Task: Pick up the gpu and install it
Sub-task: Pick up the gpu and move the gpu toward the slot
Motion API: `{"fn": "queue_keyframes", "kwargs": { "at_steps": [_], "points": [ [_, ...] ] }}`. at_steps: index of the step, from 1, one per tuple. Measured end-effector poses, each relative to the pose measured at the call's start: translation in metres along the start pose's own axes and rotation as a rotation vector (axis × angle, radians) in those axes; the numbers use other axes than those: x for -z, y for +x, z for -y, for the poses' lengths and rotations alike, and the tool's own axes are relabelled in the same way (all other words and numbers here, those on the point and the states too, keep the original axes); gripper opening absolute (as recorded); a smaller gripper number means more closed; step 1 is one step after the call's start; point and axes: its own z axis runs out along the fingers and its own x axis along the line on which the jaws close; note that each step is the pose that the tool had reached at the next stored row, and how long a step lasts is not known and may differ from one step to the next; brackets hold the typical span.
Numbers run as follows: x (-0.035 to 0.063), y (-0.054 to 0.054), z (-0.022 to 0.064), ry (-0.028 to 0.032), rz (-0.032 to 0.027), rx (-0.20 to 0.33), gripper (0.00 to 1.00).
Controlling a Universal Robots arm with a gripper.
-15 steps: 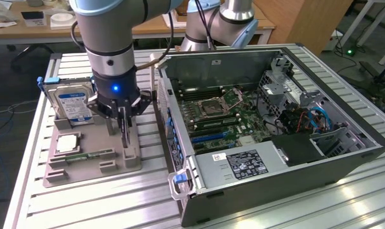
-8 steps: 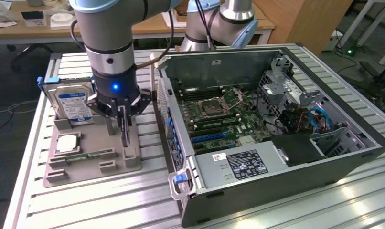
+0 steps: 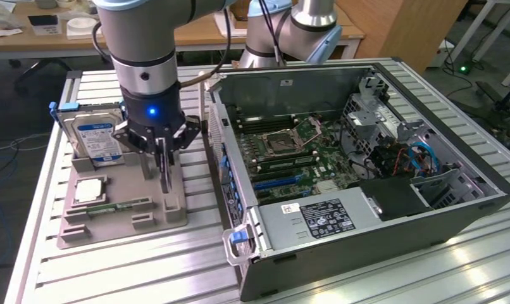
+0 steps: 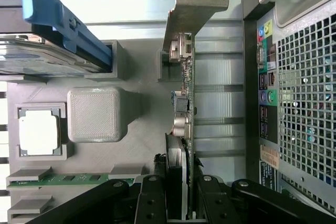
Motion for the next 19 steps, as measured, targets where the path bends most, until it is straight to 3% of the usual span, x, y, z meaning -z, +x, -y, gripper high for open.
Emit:
{"fn": "queue_keyframes", "kwargs": {
  "at_steps": [14,19],
  "points": [
    [0.0052,0.0,-0.0003,-0.0001,-0.0001,0.0,0.27],
    [0.0111,0.0,-0.0007,-0.0063,-0.0004,0.0,0.27]
  ]
}}
